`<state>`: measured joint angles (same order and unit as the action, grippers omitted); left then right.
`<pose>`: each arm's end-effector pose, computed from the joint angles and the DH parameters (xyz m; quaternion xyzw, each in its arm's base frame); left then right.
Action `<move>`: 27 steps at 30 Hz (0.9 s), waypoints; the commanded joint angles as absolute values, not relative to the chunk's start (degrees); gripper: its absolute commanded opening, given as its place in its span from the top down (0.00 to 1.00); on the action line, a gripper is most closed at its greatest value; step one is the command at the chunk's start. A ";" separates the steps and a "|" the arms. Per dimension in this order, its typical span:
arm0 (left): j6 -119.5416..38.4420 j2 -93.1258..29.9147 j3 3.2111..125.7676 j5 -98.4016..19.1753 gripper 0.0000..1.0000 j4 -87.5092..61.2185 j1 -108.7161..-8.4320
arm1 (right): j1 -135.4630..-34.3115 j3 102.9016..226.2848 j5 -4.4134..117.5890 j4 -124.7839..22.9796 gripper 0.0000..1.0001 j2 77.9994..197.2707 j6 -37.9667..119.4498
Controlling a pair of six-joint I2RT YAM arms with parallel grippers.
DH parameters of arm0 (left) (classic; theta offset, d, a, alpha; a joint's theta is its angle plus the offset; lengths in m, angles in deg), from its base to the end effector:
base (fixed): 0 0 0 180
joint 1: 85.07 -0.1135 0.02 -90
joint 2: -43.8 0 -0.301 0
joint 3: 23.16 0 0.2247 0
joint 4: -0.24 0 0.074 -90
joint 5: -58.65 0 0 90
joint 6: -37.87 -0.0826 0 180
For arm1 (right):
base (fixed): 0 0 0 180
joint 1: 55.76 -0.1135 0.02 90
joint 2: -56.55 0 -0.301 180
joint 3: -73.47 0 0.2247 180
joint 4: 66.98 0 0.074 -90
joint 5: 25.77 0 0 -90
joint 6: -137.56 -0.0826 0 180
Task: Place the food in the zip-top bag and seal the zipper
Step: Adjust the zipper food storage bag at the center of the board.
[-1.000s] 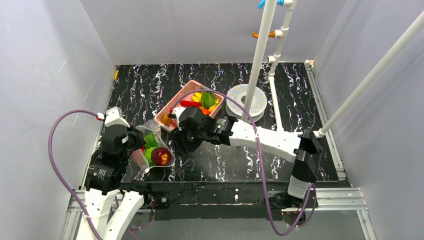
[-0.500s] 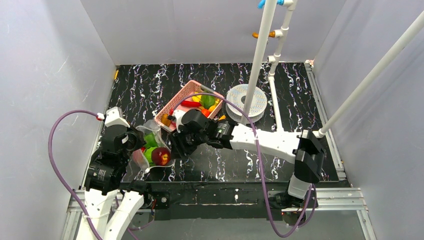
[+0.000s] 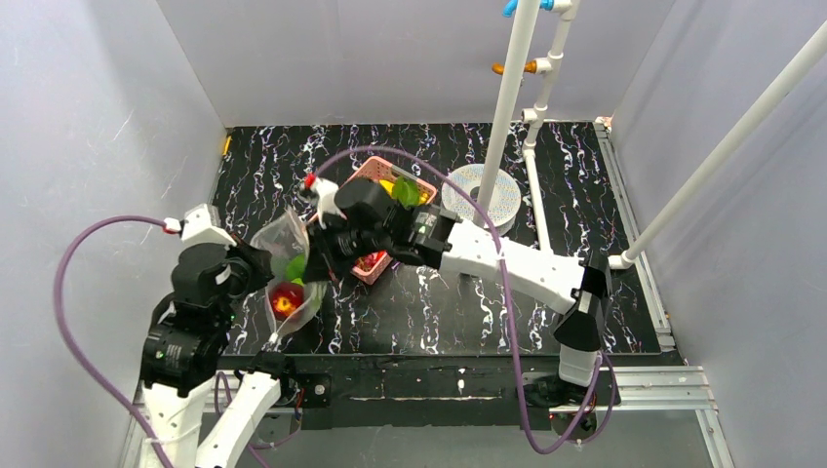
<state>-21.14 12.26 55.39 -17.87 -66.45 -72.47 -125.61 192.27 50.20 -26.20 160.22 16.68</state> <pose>0.0647 0.0053 0.3833 -0.1965 0.7907 -0.1232 0.5666 0.1352 0.4265 0.3979 -0.3415 0.7703 0.4730 0.2575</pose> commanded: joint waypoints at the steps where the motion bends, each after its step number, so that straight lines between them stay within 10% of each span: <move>1: -17.00 10.68 63.27 -16.44 1.00 -71.56 -72.41 | -122.97 206.07 44.59 -20.61 0.99 163.10 13.27; 27: -10.52 16.68 59.54 -11.69 1.00 -75.71 -72.35 | -119.01 198.87 43.59 -25.40 0.99 161.32 14.17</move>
<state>-10.83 15.42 64.81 -13.98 -74.51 -72.47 -118.81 203.94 44.82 -17.51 163.80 15.44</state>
